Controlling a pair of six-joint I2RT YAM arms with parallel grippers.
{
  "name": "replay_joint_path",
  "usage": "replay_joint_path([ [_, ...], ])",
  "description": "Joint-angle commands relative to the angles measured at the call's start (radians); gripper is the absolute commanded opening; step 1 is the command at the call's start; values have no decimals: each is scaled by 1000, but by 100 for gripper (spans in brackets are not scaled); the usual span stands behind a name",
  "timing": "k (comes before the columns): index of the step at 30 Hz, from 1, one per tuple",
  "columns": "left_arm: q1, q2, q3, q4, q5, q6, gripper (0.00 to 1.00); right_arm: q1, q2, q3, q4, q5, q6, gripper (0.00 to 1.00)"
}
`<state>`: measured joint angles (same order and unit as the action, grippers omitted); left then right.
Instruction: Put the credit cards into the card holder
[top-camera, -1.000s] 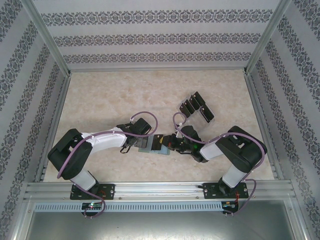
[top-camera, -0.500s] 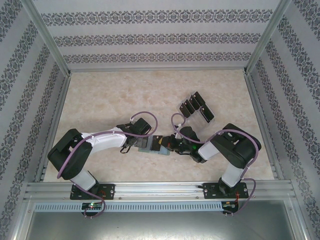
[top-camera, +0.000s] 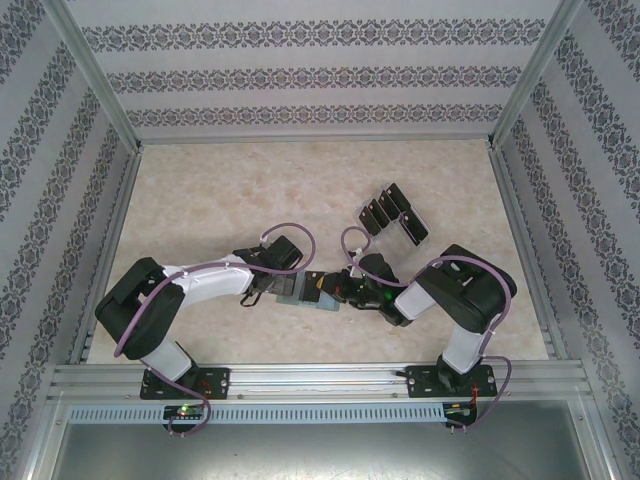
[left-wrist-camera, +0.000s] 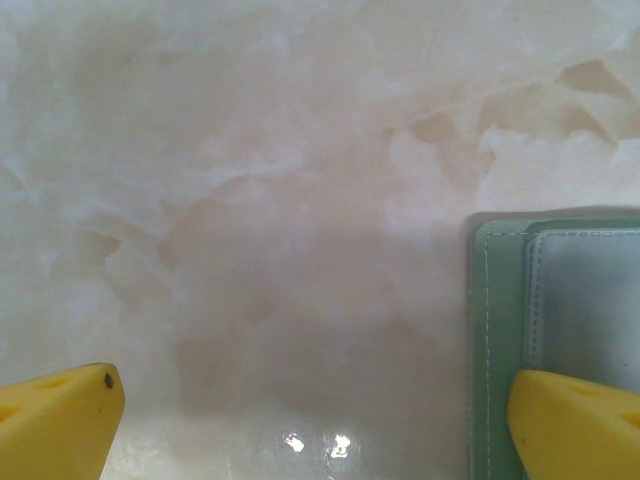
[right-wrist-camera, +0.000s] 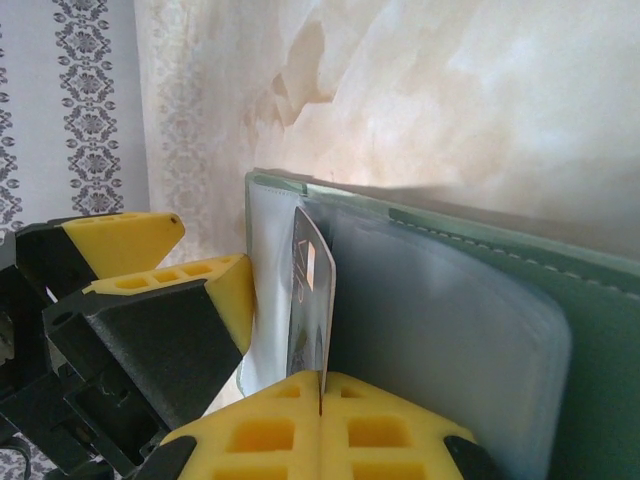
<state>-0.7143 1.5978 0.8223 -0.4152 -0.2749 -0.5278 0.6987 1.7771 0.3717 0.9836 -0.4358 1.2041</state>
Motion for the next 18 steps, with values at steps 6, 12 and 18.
replay_joint_path([
  [6,-8,30,-34,-45,-4,0,100,18,-10,-60,-34,10,14,0],
  [12,-8,31,-34,-46,-5,0,100,17,-24,-70,-65,16,20,0],
  [18,-8,30,-35,-46,-5,2,100,20,12,-45,-55,-6,27,0],
])
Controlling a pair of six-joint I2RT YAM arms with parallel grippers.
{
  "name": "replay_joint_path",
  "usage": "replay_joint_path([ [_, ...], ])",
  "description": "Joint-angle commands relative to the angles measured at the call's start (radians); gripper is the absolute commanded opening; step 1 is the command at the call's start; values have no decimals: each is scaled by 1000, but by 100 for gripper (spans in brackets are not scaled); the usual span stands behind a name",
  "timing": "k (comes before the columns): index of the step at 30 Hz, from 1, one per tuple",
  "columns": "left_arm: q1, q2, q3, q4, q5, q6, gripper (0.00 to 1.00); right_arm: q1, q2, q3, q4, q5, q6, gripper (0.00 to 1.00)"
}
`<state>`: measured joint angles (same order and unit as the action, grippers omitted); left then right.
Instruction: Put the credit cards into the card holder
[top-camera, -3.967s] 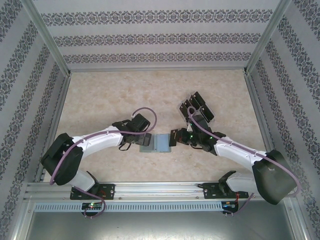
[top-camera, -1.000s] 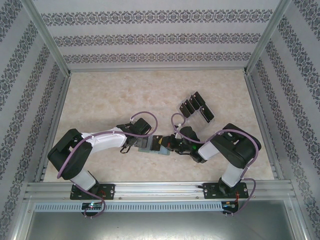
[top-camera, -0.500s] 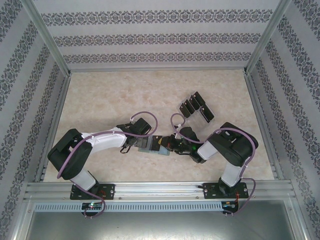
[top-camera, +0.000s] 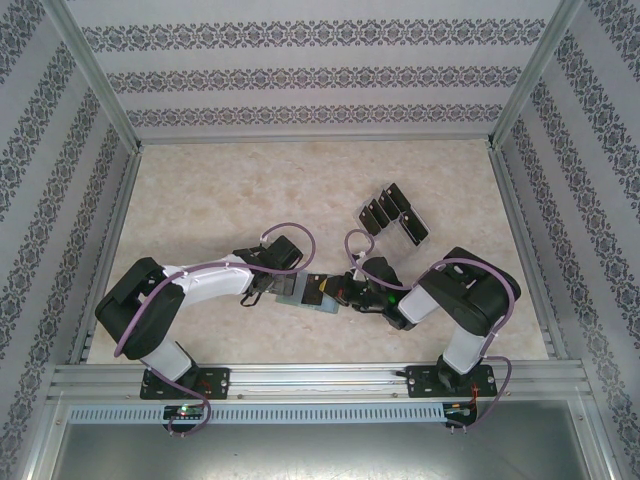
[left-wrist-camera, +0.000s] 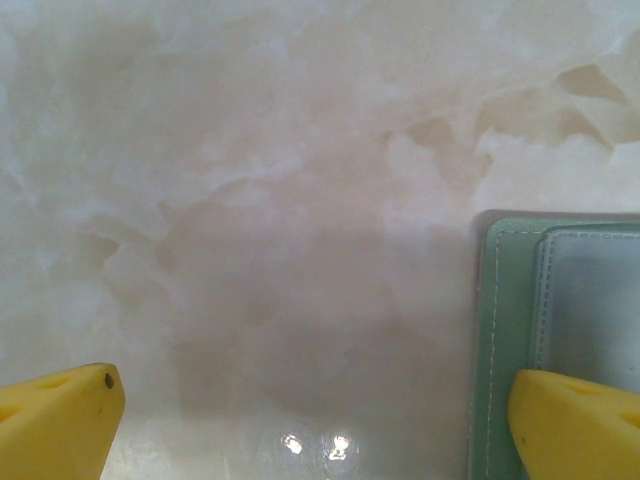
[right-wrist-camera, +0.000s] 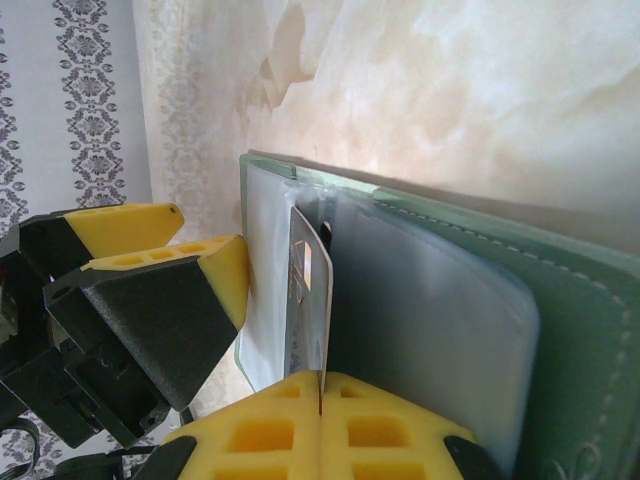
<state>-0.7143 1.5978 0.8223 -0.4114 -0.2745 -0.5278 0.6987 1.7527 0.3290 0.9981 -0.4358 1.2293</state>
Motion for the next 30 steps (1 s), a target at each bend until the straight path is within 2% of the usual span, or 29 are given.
replay_joint_path([
  [1,-8,30,-35,-50,-6,0,100,20,44,3,-64,-10,6,0],
  [9,-8,30,-33,-52,-5,2,100,26,80,8,-33,-21,25,0],
  [20,-8,28,-31,-55,-6,5,100,27,45,-45,-35,39,92,0],
  [30,-8,29,-28,-56,-6,5,100,39,50,-44,-53,39,115,0],
])
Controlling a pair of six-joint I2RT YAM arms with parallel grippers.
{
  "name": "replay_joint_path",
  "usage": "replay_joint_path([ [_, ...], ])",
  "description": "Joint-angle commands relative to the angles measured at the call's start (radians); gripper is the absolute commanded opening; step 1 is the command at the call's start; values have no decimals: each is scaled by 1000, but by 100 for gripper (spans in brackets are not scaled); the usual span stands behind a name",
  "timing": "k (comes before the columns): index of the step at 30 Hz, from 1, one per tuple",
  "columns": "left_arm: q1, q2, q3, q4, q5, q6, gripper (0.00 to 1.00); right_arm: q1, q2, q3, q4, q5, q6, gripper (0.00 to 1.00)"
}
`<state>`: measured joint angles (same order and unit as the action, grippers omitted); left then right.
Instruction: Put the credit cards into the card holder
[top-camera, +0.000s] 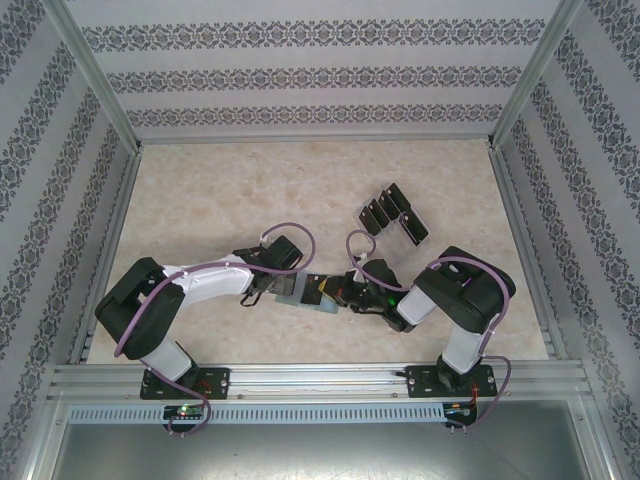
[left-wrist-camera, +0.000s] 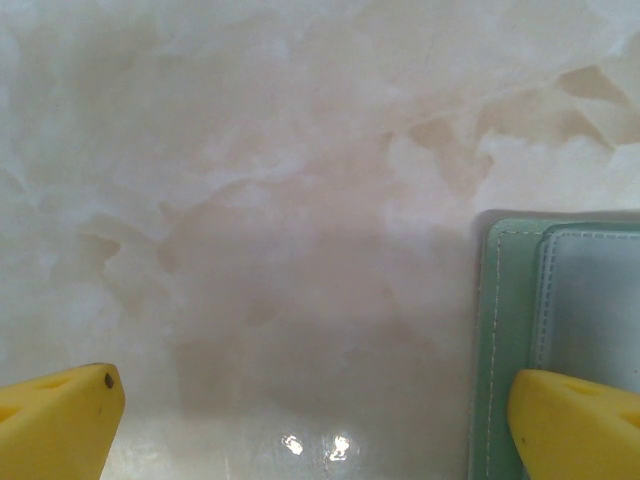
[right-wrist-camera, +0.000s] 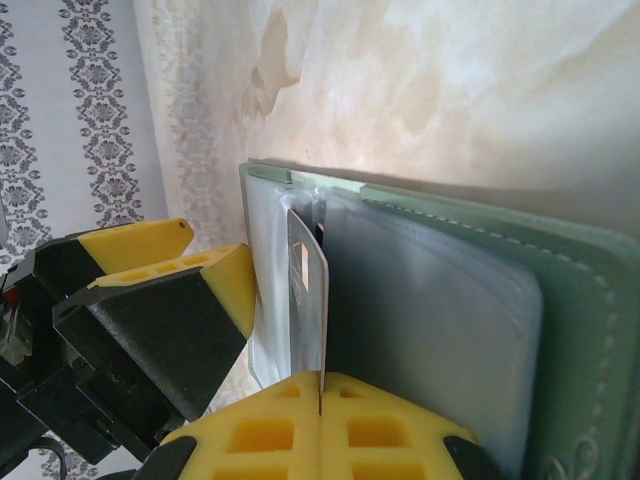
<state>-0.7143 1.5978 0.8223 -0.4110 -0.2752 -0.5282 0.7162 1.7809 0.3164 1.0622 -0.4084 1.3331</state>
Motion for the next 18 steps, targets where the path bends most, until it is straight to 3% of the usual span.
replay_joint_path([
  [1,-8,30,-29,-58,-5,5,100,22,23,-33,-119,12,14,0],
  [18,-8,27,-31,-61,-11,5,100,32,52,-55,-67,23,64,0],
])
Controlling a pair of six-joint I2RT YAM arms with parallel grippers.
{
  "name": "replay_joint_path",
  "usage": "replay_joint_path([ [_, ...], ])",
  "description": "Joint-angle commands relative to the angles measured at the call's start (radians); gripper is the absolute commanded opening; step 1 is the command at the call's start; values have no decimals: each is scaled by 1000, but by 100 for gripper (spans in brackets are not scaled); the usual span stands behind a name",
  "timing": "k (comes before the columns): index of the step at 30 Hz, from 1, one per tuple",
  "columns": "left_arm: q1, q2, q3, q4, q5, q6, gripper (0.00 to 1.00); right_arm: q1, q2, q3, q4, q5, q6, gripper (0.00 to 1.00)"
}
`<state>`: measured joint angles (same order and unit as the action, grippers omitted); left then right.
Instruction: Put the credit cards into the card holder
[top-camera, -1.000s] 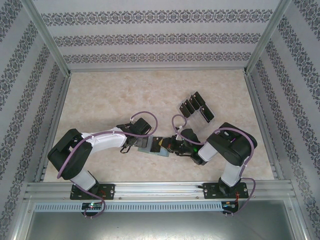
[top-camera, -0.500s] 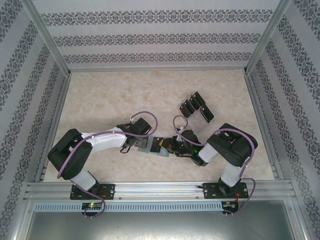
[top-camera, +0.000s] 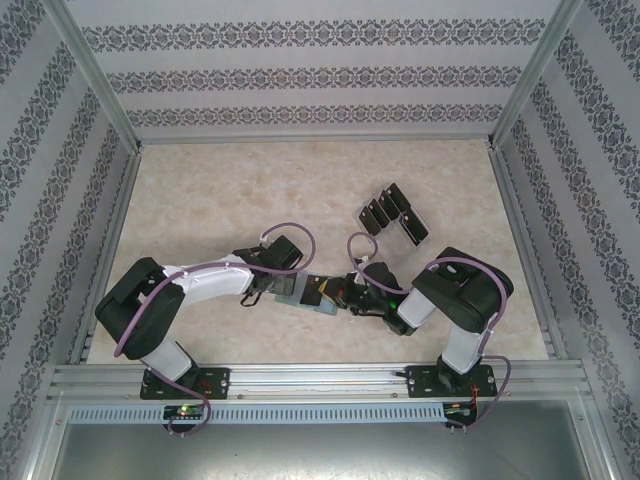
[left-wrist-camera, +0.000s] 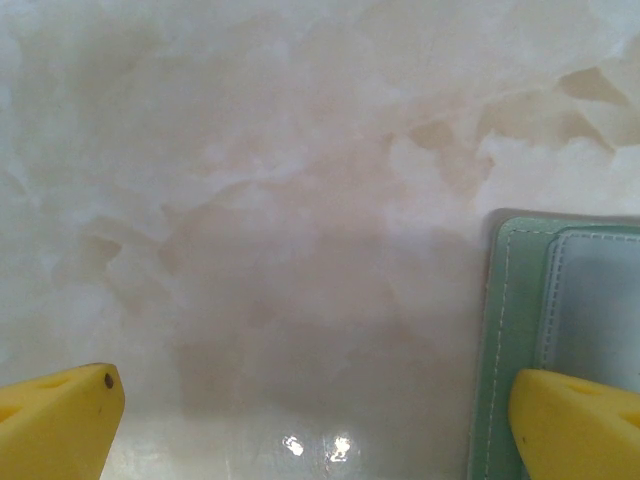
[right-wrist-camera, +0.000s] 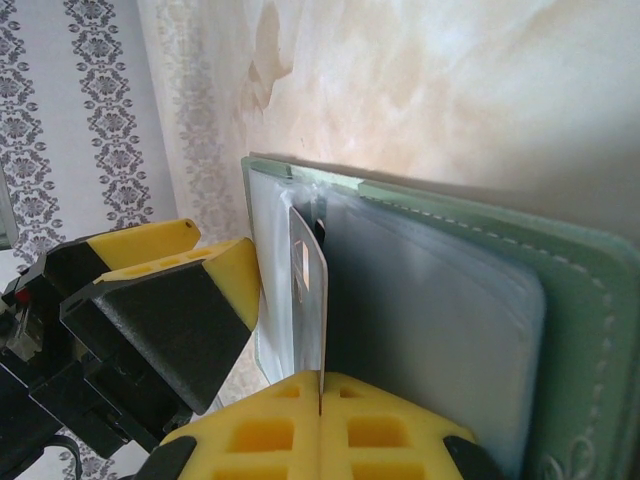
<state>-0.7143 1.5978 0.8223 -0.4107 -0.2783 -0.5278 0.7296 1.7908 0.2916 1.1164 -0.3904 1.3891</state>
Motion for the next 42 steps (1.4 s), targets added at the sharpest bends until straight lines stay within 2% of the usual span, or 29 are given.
replay_joint_path([
  [1,-8,28,-31,-60,-7,5,100,20,45,-29,-121,4,10,0],
  [19,-8,25,-34,-59,-3,3,100,28,138,3,-38,-7,62,0],
  [42,-8,25,-28,-62,-9,3,100,36,97,-69,-29,16,83,0],
])
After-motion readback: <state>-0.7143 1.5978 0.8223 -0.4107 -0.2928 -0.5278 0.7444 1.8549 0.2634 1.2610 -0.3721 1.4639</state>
